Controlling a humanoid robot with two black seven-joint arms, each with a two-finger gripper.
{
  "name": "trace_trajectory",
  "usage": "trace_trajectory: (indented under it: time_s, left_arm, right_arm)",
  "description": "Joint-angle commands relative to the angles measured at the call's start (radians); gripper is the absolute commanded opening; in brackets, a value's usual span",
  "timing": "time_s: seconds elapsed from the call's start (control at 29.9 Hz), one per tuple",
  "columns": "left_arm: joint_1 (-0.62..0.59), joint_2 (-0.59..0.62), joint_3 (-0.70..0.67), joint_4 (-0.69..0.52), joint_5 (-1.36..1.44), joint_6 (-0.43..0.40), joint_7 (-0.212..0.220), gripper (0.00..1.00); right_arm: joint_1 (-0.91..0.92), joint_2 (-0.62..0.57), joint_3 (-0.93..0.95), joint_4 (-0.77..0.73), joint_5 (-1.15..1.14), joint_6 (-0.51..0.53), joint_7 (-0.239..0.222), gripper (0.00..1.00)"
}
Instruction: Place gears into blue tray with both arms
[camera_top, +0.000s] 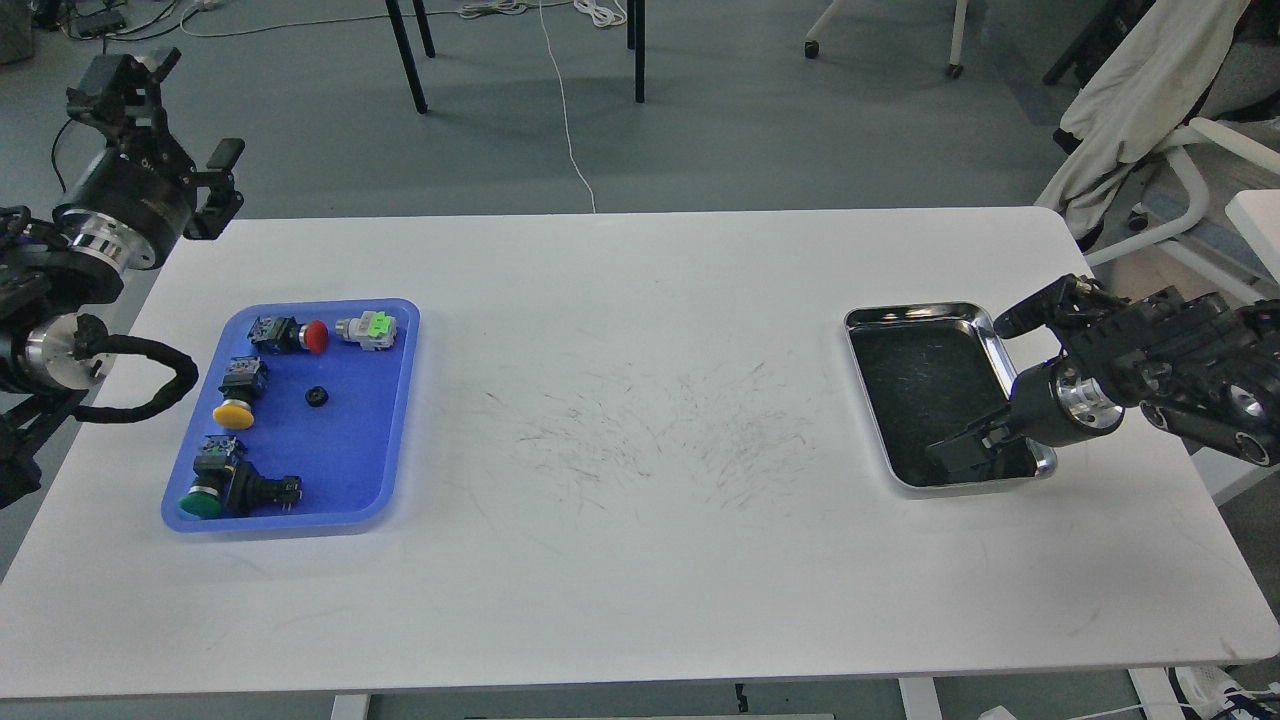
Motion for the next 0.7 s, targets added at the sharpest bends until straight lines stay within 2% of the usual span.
trace_trajectory:
  time_s: [0.0,0.23,0.47,0.54,0.67]
  left_arm:
    - [0.002,0.003,0.000,0.001,0.000,0.001,0.000,1.00]
    - [0.002,0.005,0.000,0.000,0.000,0.001,0.000,1.00]
    - [0.003,0.005,0.001,0.000,0.000,0.001,0.000,1.00]
    - [0.003,0.005,0.000,0.000,0.000,-0.001,0.000,1.00]
    - [0.005,0.005,0.001,0.000,0.000,0.001,0.000,1.00]
  right_arm:
    - [-0.002,0.003,0.000,-0.001,-0.002,-0.001,0.000,0.86]
    - [-0.004,0.003,-0.006,-0.001,-0.002,-0.006,0.000,0.79]
    - [-0.011,0.013,-0.008,-0.013,-0.025,-0.014,0.000,0.68]
    - [-0.013,0.016,-0.008,-0.025,-0.034,-0.020,0.000,0.62]
    - [-0.019,0.025,-0.008,-0.045,-0.037,-0.021,0.000,0.57]
